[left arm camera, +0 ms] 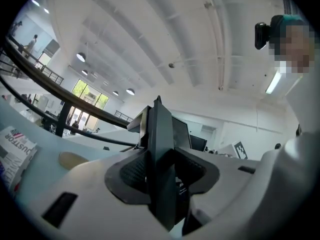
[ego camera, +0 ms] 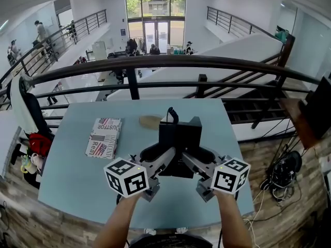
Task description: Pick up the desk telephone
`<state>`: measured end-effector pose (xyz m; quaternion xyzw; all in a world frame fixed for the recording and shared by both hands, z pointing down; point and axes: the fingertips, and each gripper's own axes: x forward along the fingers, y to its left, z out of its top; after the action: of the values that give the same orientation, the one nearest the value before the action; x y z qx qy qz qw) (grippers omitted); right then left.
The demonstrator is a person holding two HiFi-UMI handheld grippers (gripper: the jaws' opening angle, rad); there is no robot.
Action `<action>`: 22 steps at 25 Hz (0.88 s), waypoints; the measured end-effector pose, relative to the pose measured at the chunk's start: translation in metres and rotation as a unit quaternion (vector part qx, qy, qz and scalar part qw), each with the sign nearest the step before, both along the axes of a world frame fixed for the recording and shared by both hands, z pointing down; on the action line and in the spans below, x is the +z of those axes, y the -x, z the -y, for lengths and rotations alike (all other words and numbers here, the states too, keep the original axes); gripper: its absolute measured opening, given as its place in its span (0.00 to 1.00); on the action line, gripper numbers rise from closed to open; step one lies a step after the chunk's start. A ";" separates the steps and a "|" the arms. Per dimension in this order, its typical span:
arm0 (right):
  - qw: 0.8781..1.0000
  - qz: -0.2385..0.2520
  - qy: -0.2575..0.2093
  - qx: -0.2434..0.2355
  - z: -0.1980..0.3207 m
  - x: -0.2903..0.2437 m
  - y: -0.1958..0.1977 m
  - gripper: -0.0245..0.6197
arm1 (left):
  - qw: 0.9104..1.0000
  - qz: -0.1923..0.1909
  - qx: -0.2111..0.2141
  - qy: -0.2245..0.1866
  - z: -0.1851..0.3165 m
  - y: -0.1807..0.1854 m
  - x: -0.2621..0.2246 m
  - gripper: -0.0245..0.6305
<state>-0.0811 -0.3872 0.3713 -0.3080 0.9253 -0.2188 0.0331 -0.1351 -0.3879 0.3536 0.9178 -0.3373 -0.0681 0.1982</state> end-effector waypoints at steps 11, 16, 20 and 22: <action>0.996 0.005 -0.086 -0.016 -0.013 -0.070 0.010 0.36 | 0.996 -0.012 -0.021 -0.082 -0.017 0.011 -0.069 0.28; 0.994 0.002 -0.107 -0.019 -0.018 -0.084 0.013 0.36 | 0.995 -0.018 -0.025 -0.099 -0.023 0.014 -0.081 0.28; 0.994 0.001 -0.109 -0.020 -0.020 -0.085 0.013 0.36 | 0.995 -0.020 -0.027 -0.098 -0.025 0.014 -0.082 0.28; 0.994 0.001 -0.109 -0.021 -0.021 -0.084 0.013 0.36 | 0.995 -0.022 -0.028 -0.096 -0.026 0.014 -0.081 0.28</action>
<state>-0.0940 -0.3667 0.2870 -0.2832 0.9498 -0.1176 0.0624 -0.1493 -0.3623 0.2726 0.9212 -0.3501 -0.1257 0.1142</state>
